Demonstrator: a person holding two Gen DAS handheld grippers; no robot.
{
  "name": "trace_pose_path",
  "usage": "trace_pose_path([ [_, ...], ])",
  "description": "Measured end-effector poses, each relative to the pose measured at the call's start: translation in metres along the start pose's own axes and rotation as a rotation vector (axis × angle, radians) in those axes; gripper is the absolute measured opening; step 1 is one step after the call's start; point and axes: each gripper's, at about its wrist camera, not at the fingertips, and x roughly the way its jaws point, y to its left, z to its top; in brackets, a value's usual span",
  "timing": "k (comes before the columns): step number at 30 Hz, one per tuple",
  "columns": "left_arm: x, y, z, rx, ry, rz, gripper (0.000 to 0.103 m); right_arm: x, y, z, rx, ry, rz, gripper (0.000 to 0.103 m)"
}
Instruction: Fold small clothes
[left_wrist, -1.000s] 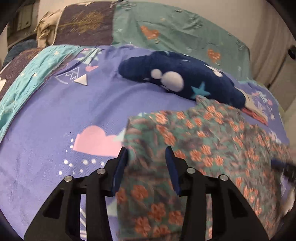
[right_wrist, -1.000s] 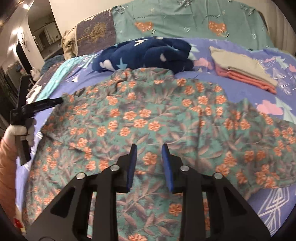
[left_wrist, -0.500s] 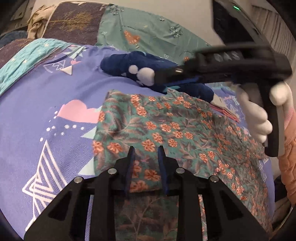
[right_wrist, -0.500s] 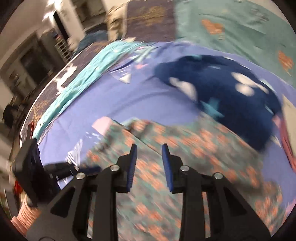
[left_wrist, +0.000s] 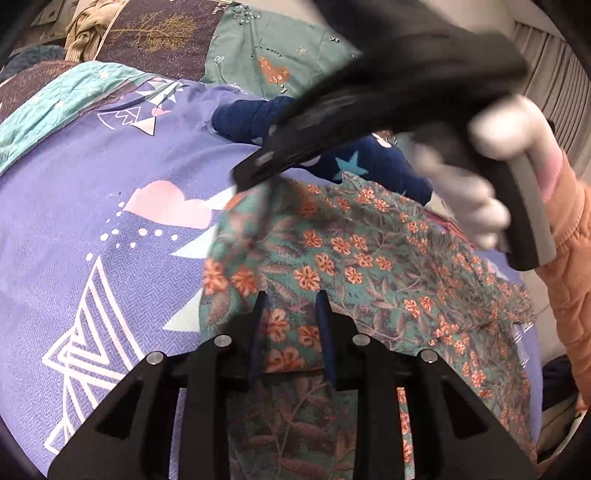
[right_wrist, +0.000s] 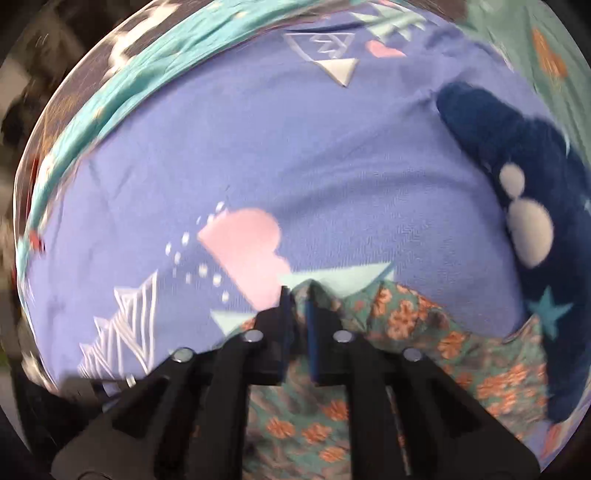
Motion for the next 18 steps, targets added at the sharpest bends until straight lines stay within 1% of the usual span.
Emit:
trace_pose_path([
  [1,0.000,0.002,0.000,-0.006,-0.001,-0.006,0.028,-0.009,-0.001,-0.005,-0.014,-0.025,0.005,0.006],
  [3,-0.001,0.002,0.000,-0.016,0.000,-0.020,0.028,-0.033,-0.007,-0.018,-0.017,-0.089,0.067,0.006],
  [5,0.000,0.003,0.000,-0.017,0.006,-0.019,0.029,-0.046,-0.014,-0.029,-0.008,-0.118,0.100,0.007],
  [6,0.001,0.002,-0.001,-0.012,0.008,-0.017,0.029,-0.050,-0.017,-0.033,-0.005,-0.120,0.110,0.009],
  [7,0.001,0.000,-0.001,-0.010,0.009,-0.016,0.029,-0.051,-0.022,-0.040,0.004,-0.110,0.121,0.011],
  [9,0.002,-0.001,0.000,-0.004,0.014,-0.014,0.030,-0.047,-0.027,-0.044,0.027,-0.088,0.153,0.020],
  [11,0.004,0.000,0.000,-0.005,0.017,-0.015,0.030,-0.039,-0.035,-0.046,0.056,-0.037,0.198,0.026],
  [13,0.004,0.001,-0.001,-0.005,0.019,-0.017,0.030,-0.028,-0.042,-0.047,0.081,0.002,0.235,0.035],
  [15,0.004,0.001,-0.001,-0.006,0.021,-0.020,0.031,-0.014,-0.042,-0.046,0.093,0.048,0.270,0.036],
  [17,0.004,0.000,-0.001,-0.007,0.019,-0.021,0.031,-0.006,-0.042,-0.043,0.106,0.054,0.286,0.036],
  [18,0.004,0.000,-0.001,-0.007,0.017,-0.021,0.031,-0.004,-0.042,-0.041,0.120,0.050,0.291,0.033],
])
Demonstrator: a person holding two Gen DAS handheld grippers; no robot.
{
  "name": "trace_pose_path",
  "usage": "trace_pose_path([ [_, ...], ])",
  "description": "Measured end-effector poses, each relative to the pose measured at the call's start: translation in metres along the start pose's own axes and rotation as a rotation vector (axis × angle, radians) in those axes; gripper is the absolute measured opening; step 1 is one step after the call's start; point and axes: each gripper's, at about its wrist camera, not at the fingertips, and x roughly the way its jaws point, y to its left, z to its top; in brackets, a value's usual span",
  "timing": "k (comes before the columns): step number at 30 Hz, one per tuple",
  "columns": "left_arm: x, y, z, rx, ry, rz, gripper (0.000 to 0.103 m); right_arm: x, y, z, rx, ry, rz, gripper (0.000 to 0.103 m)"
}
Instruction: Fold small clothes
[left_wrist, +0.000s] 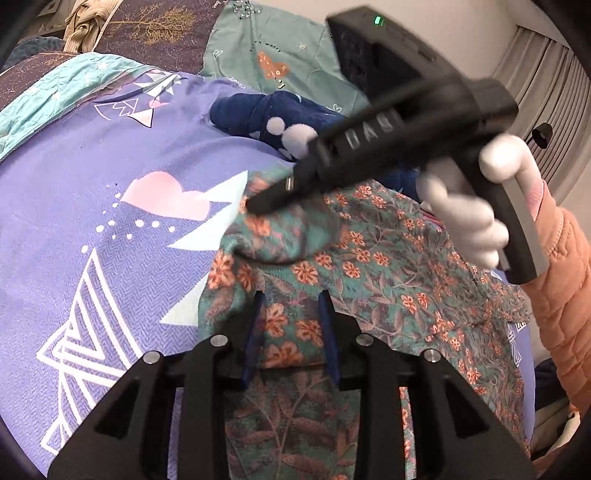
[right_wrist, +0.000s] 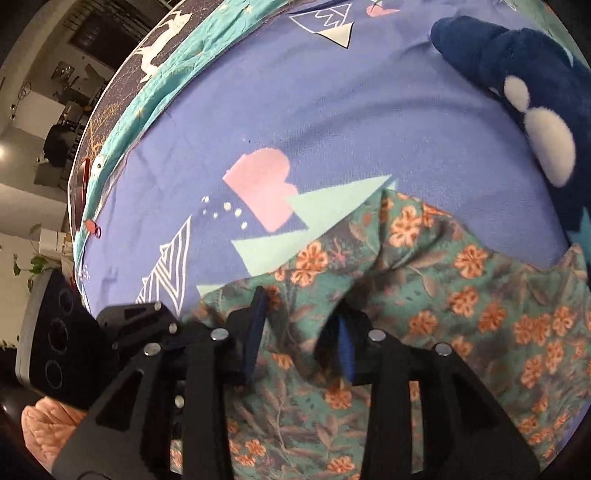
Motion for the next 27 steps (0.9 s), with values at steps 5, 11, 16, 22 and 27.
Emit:
trace_pose_path([
  [5,0.001,0.000,0.000,0.000,0.000,0.009,0.031,-0.029,0.002,0.011,0.033,-0.224,0.080,0.005],
  [11,-0.002,-0.002,0.000,0.010,-0.014,0.057,0.031,-0.039,-0.014,0.015,0.095,-0.429,-0.117,0.018],
  [16,-0.003,0.000,0.000,-0.001,-0.024,0.058,0.029,-0.086,-0.020,-0.040,0.107,-0.563,-0.047,0.032],
  [22,-0.032,-0.033,0.027,0.106,-0.128,0.092,0.025,-0.142,-0.024,-0.147,0.206,-0.717,0.115,0.068],
  [27,0.014,-0.059,0.051,0.235,-0.017,0.226,0.028,-0.156,-0.040,-0.227,0.368,-0.755,0.258,0.072],
])
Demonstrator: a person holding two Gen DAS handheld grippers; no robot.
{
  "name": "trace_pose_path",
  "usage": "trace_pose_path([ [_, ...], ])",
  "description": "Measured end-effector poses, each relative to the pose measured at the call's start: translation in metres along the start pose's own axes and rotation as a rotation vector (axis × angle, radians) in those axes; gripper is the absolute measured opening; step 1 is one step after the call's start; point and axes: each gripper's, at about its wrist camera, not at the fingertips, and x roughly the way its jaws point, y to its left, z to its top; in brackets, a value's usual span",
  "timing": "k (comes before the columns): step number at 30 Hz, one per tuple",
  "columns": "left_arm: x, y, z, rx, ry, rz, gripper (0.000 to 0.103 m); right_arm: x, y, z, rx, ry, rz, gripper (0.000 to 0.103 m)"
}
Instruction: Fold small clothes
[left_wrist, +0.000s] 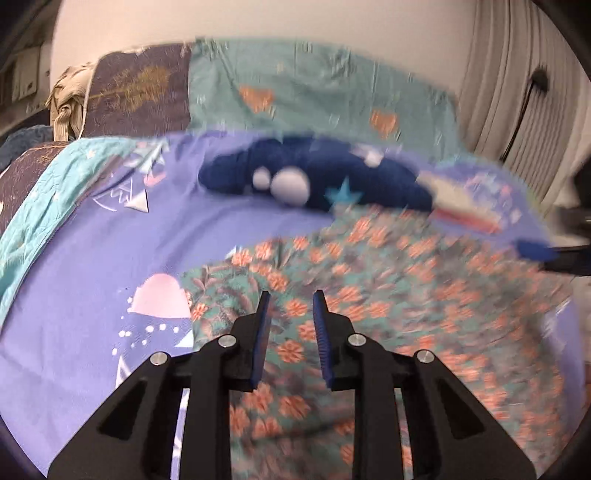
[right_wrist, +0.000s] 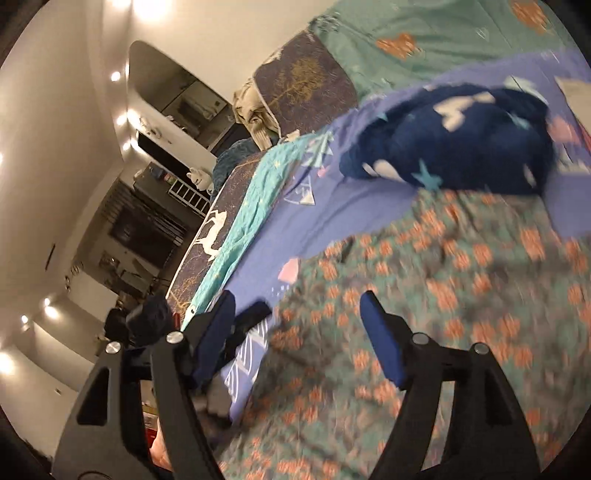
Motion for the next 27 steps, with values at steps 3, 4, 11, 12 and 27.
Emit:
trace_pose_path([
  [3,0.050,0.010,-0.014,-0.031,0.149,0.117,0.058,-0.032,-0.011,-0.017,0.026,-0.086,-0.094,0.078],
  [4,0.052,0.013,-0.018,-0.040,0.135,0.110,0.061,-0.039,-0.015,-0.020,0.037,-0.110,-0.127,0.084],
  [11,0.045,0.017,-0.015,-0.034,0.131,0.166,0.051,-0.069,-0.056,-0.056,0.111,-0.154,-0.279,0.087],
  [12,0.045,0.017,-0.014,-0.039,0.133,0.180,0.049,-0.065,-0.059,-0.058,0.094,-0.130,-0.347,0.076],
  [27,-0.011,-0.101,-0.011,0.044,0.030,-0.047,0.046,-0.194,-0.127,-0.112,0.188,-0.320,-0.639,0.029],
])
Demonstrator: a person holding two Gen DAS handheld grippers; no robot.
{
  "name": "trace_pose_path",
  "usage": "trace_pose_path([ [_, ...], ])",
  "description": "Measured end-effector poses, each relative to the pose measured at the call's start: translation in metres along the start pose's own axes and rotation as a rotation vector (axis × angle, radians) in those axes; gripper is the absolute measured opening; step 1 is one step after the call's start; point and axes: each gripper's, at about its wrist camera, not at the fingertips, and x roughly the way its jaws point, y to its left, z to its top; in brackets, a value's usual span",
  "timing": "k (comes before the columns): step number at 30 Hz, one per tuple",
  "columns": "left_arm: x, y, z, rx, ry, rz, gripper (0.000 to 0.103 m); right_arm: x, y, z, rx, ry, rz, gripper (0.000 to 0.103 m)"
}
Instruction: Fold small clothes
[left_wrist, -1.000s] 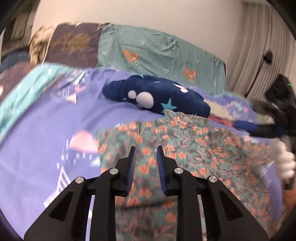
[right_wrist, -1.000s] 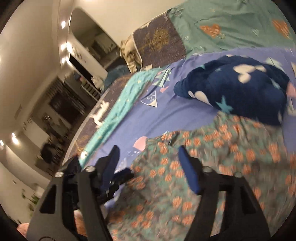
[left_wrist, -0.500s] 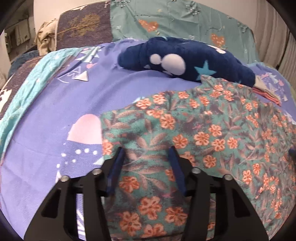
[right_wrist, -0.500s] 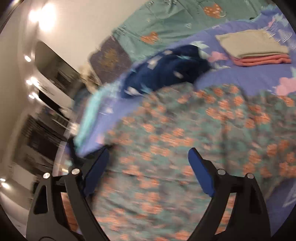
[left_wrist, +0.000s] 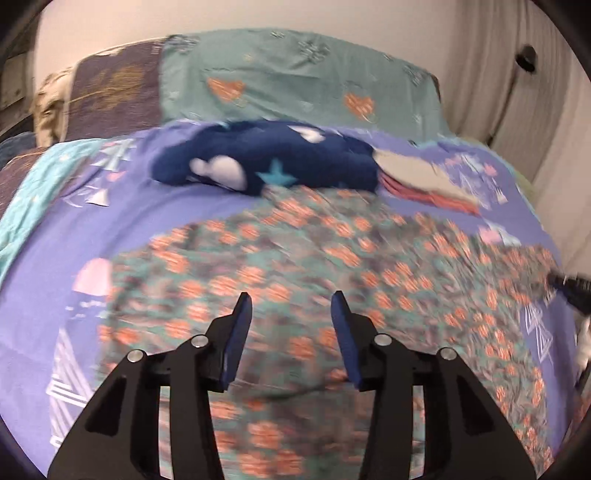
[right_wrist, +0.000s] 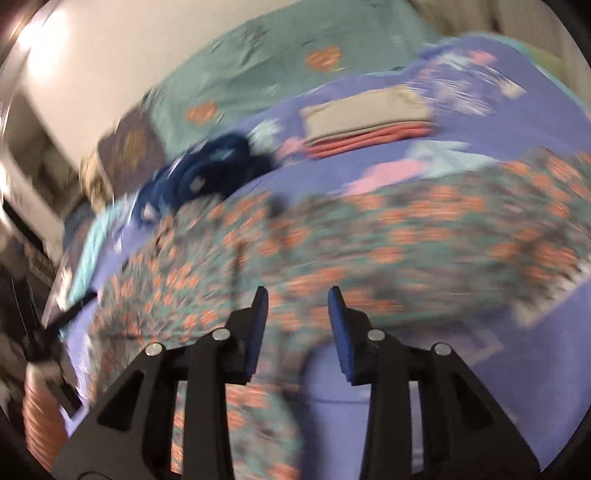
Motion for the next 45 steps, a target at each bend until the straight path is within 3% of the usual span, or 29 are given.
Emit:
trace_pose_path([
  [3,0.023,-0.015,-0.014,0.007,0.068,-0.020,0.047,-0.036,-0.068,0.008,0.159,-0.108,-0.080,0.025],
  [5,0.042,-0.018,-0.025,0.000,0.116,-0.025,0.055,-0.061,-0.120,0.009,0.298,-0.183,-0.131,0.025],
  [7,0.050,-0.024,-0.032,0.034,0.107,-0.021,0.069,-0.077,-0.166,0.006,0.436,-0.224,-0.171,0.025],
  [9,0.051,-0.030,-0.031,0.057,0.111,-0.009,0.071,-0.084,-0.196,0.005,0.502,-0.225,-0.215,0.025],
  [11,0.053,-0.032,-0.031,0.065,0.117,-0.007,0.075,-0.085,-0.222,0.004,0.567,-0.219,-0.252,0.032],
  [12,0.054,-0.034,-0.031,0.068,0.118,-0.015,0.080,-0.084,-0.236,0.003,0.616,-0.225,-0.226,0.034],
  [14,0.056,-0.036,-0.030,0.076,0.121,-0.030,0.086,-0.081,-0.247,0.008,0.672,-0.243,-0.155,0.047],
  [16,0.056,-0.037,-0.031,0.085,0.123,-0.042,0.092,-0.076,-0.252,0.017,0.688,-0.277,-0.092,0.071],
  [19,0.057,-0.039,-0.031,0.090,0.127,-0.058,0.098,-0.072,-0.262,0.030,0.700,-0.306,-0.101,0.071],
  [20,0.056,-0.039,-0.031,0.089,0.127,-0.063,0.098,-0.070,-0.263,0.035,0.700,-0.313,-0.120,0.070],
  [21,0.055,-0.038,-0.031,0.085,0.123,-0.069,0.098,-0.068,-0.262,0.038,0.700,-0.322,-0.141,0.056],
  [22,0.054,-0.037,-0.030,0.083,0.121,-0.072,0.098,-0.069,-0.261,0.042,0.693,-0.327,-0.182,0.021],
  [23,0.051,-0.036,-0.029,0.071,0.106,-0.079,0.098,-0.070,-0.259,0.044,0.683,-0.323,-0.212,0.003],
  [25,0.041,-0.028,-0.024,0.022,0.070,-0.089,0.097,-0.069,-0.256,0.047,0.692,-0.324,-0.213,0.004],
  [28,0.028,-0.017,-0.017,-0.038,0.032,-0.114,0.095,-0.076,-0.213,0.056,0.598,-0.375,-0.136,0.004],
  [33,0.007,0.000,-0.007,-0.081,-0.025,-0.117,0.088,-0.060,-0.067,0.082,0.261,-0.347,0.127,0.004],
  [36,-0.001,0.011,-0.009,-0.117,-0.023,-0.149,0.086,-0.021,0.049,0.074,0.004,-0.244,0.333,0.004],
  [39,-0.004,0.017,-0.016,-0.147,-0.014,-0.206,0.086,0.023,0.119,0.046,-0.157,-0.093,0.461,0.004],
  [41,-0.002,0.021,-0.020,-0.187,0.000,-0.265,0.086,0.060,0.151,0.016,-0.241,0.032,0.451,0.005],
  [45,0.002,0.019,-0.022,-0.234,0.019,-0.352,0.086,0.106,0.165,-0.027,-0.352,0.165,0.331,0.007],
])
